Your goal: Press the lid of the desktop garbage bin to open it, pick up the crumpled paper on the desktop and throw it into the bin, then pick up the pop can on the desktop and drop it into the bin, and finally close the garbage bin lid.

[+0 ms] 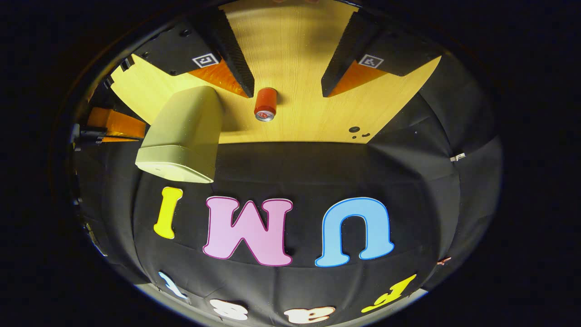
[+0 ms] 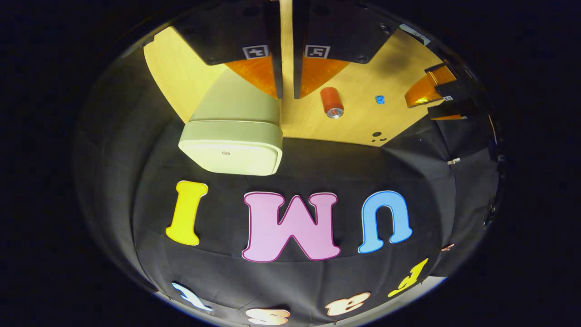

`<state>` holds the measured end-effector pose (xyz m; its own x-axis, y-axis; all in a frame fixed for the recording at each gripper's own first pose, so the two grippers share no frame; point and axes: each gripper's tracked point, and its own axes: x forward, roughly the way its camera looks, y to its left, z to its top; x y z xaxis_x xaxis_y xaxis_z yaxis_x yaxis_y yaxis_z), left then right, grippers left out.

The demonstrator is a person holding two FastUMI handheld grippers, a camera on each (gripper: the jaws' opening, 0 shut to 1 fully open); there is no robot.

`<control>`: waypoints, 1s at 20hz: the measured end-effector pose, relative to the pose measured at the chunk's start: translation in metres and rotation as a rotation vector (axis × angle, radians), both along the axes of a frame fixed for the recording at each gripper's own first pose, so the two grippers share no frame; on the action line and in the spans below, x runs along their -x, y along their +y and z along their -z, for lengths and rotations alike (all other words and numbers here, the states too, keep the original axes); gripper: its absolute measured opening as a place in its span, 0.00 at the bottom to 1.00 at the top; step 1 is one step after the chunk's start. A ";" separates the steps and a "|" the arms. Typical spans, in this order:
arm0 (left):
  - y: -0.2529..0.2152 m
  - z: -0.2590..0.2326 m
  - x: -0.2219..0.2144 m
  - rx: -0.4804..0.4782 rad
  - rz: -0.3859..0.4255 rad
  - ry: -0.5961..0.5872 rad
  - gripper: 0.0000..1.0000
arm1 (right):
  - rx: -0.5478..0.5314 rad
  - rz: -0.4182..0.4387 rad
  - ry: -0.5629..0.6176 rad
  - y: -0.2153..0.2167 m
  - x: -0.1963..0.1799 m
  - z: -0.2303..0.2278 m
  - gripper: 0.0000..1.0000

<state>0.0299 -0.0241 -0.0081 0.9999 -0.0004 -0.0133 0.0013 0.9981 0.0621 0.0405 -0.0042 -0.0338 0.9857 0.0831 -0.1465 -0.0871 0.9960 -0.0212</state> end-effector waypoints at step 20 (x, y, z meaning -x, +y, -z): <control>0.022 0.012 0.002 0.021 -0.073 0.041 0.96 | -0.052 0.051 -0.037 -0.054 -0.038 -0.062 0.05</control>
